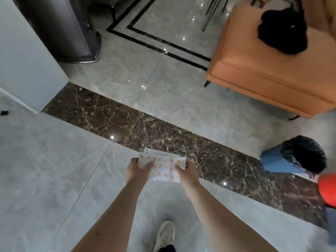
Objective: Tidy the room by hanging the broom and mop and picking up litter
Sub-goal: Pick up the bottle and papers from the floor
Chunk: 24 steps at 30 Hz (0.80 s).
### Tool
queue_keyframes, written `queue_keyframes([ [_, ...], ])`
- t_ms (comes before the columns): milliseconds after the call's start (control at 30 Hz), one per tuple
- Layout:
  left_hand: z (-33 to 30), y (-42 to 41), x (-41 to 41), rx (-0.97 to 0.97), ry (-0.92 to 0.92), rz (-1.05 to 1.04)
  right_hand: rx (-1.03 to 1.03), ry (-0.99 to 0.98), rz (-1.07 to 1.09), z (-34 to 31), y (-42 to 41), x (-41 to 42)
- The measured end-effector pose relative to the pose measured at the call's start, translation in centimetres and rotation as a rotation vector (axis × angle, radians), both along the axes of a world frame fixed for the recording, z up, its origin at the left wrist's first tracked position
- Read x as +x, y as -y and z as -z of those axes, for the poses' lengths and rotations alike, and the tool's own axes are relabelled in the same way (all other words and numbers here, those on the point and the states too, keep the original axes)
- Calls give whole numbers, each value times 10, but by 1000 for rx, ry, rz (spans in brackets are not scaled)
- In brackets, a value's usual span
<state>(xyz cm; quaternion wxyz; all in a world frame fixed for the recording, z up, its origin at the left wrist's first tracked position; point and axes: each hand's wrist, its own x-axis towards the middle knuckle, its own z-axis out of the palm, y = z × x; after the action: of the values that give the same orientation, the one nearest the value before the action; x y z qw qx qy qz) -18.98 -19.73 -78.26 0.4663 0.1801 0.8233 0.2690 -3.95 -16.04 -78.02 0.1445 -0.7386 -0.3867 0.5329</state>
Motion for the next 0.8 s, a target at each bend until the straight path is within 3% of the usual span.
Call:
queue_keyframes([
  [300, -33, -118, 161, 24, 10, 329, 5, 43, 293, -36, -79, 169],
  [533, -29, -190, 258, 54, 8, 550, -5, 11, 526, -32, -115, 262],
  [800, -15, -275, 342, 110, 20, 782, -59, 36, 649, -19, -169, 343],
])
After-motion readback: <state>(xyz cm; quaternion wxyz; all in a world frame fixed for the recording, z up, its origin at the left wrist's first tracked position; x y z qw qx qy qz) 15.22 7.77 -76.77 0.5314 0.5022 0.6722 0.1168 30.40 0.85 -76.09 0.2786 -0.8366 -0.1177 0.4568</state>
